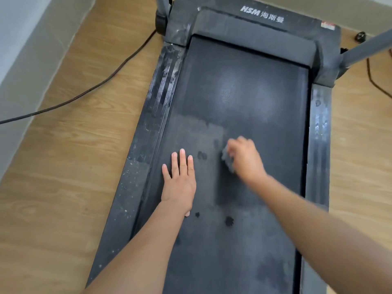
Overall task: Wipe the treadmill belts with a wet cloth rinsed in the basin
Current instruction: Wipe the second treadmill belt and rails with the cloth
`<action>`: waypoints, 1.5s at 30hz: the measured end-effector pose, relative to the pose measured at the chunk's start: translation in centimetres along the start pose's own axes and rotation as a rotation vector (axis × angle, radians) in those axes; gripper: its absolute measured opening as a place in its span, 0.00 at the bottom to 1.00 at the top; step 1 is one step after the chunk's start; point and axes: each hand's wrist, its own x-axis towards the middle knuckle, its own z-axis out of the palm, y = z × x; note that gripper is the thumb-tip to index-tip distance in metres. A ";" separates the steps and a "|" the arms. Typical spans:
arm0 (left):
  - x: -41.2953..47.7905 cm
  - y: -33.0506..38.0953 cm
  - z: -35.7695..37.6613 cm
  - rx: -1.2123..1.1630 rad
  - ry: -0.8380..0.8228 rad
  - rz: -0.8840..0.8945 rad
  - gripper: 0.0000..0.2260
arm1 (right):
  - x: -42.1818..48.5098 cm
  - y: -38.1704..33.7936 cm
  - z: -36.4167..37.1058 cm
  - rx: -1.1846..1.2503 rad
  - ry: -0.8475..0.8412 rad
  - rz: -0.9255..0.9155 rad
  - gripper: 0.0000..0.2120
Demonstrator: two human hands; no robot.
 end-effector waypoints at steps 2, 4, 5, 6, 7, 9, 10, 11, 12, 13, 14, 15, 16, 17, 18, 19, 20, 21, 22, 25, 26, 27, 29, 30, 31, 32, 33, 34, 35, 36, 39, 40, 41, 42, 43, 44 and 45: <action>-0.1 -0.2 0.1 -0.011 0.007 0.007 0.76 | 6.3 1.1 -1.4 0.025 0.016 0.106 0.13; 0.0 -0.5 0.3 -0.025 0.031 0.013 0.76 | 10.1 1.3 -2.0 0.032 -0.016 0.127 0.14; -0.1 -0.6 0.4 -0.032 0.037 0.016 0.76 | 10.3 1.1 -1.8 0.035 -0.012 0.124 0.14; -0.2 -0.7 0.5 -0.038 0.038 0.020 0.76 | 9.2 0.6 -1.4 0.040 0.006 0.116 0.13; -0.2 -0.8 0.6 -0.047 0.040 0.024 0.76 | 7.1 0.0 -0.8 0.055 0.027 0.092 0.12; -0.2 -1.1 0.8 -0.067 0.057 0.029 0.76 | 0.5 -1.8 1.2 0.110 0.025 0.007 0.12; -0.2 -1.1 0.7 -0.073 0.064 0.029 0.76 | -3.1 -2.8 2.2 0.133 -0.024 -0.034 0.13; -0.3 -1.1 0.7 -0.075 0.060 0.032 0.76 | -6.6 -3.8 3.0 0.144 -0.091 -0.079 0.15; -0.3 -1.0 0.6 -0.077 0.050 0.035 0.76 | -9.5 -4.5 3.7 0.153 -0.156 -0.128 0.16; -0.3 -0.9 0.6 -0.082 0.046 0.033 0.76 | -11.4 -4.8 3.8 0.154 -0.205 -0.170 0.15; -0.3 -0.8 0.5 -0.086 0.051 0.026 0.76 | -11.6 -4.5 3.7 0.147 -0.237 -0.196 0.14; -0.3 -0.8 0.4 -0.088 0.055 0.017 0.76 | -10.4 -3.9 3.4 0.130 -0.245 -0.216 0.14; -0.3 -0.8 0.2 -0.087 0.050 0.018 0.76 | -8.2 -3.2 3.0 0.108 -0.218 -0.219 0.14; -0.3 -0.7 0.2 -0.084 0.038 0.025 0.76 | -5.3 -2.5 2.6 0.094 -0.171 -0.186 0.15; -0.2 -0.6 0.3 -0.080 0.035 0.028 0.76 | -2.0 -1.8 2.0 0.097 -0.121 -0.127 0.15; -0.2 -0.6 0.4 -0.075 0.039 0.022 0.76 | 1.6 -1.4 1.3 0.118 -0.069 -0.070 0.15; -0.3 -0.6 0.3 -0.069 0.038 0.017 0.76 | 4.9 -1.0 0.6 0.128 -0.025 -0.029 0.16; -0.3 -0.6 0.2 -0.065 0.032 0.019 0.76 | 7.7 -0.5 -0.1 0.115 0.001 0.006 0.17; -0.2 -0.6 0.2 -0.061 0.031 0.023 0.76 | 9.9 -0.4 -0.8 0.102 0.014 0.034 0.18; -0.3 -0.6 0.4 -0.063 0.044 0.018 0.76 | 10.9 -1.8 -1.7 0.120 0.049 0.106 0.16; -0.3 -0.6 0.4 -0.068 0.041 0.018 0.76 | 9.2 -2.5 -1.0 0.119 0.067 0.113 0.15; -0.2 -0.7 0.5 -0.073 0.045 0.018 0.76 | 6.6 -3.2 0.2 0.114 0.074 0.083 0.15; -0.1 -0.9 0.7 -0.090 0.064 0.022 0.76 | -0.3 -4.8 3.0 0.109 -0.004 -0.044 0.16; -0.1 -1.0 0.7 -0.102 0.069 0.028 0.76 | -3.5 -5.4 4.0 0.111 -0.064 -0.117 0.16; 0.0 -1.3 0.8 -0.116 0.075 0.039 0.76 | -5.6 -5.6 4.7 0.102 -0.118 -0.172 0.16; -0.1 -1.6 0.8 -0.132 0.083 0.055 0.76 | -6.6 -5.6 4.9 0.093 -0.158 -0.218 0.15; -0.3 -1.9 0.7 -0.151 0.093 0.068 0.75 | -6.4 -5.2 4.6 0.087 -0.197 -0.259 0.14; -0.6 -2.3 0.5 -0.164 0.105 0.080 0.75 | -5.6 -4.8 4.2 0.080 -0.232 -0.308 0.14; -1.0 -2.7 0.4 -0.167 0.113 0.095 0.74 | -4.3 -4.2 3.8 0.069 -0.249 -0.336 0.14; -1.4 -3.1 0.3 -0.159 0.115 0.110 0.73 | -2.7 -3.7 3.2 0.056 -0.224 -0.329 0.14; -3.3 -4.5 0.7 -0.070 0.116 0.103 0.72 | 5.1 -1.6 0.7 0.065 -0.028 -0.062 0.13; -3.9 -5.0 1.0 -0.032 0.106 0.101 0.71 | 8.0 -1.1 -0.3 0.064 0.005 0.017 0.12; -4.5 -5.4 1.2 -0.002 0.088 0.103 0.71 | 10.6 -0.7 -1.1 0.047 0.012 0.067 0.12; -4.9 -5.8 1.5 0.020 0.073 0.105 0.70 | 12.7 -0.5 -1.8 0.044 0.000 0.100 0.12; -5.0 -5.9 1.7 0.037 0.067 0.105 0.69 | 13.7 -0.6 -2.1 0.043 -0.016 0.116 0.12; -5.0 -5.8 1.8 0.052 0.065 0.107 0.68 | 13.6 -1.1 -2.0 0.053 -0.014 0.125 0.13; -4.8 -5.5 1.9 0.068 0.064 0.110 0.69 | 12.3 -1.6 -1.4 0.069 0.000 0.134 0.13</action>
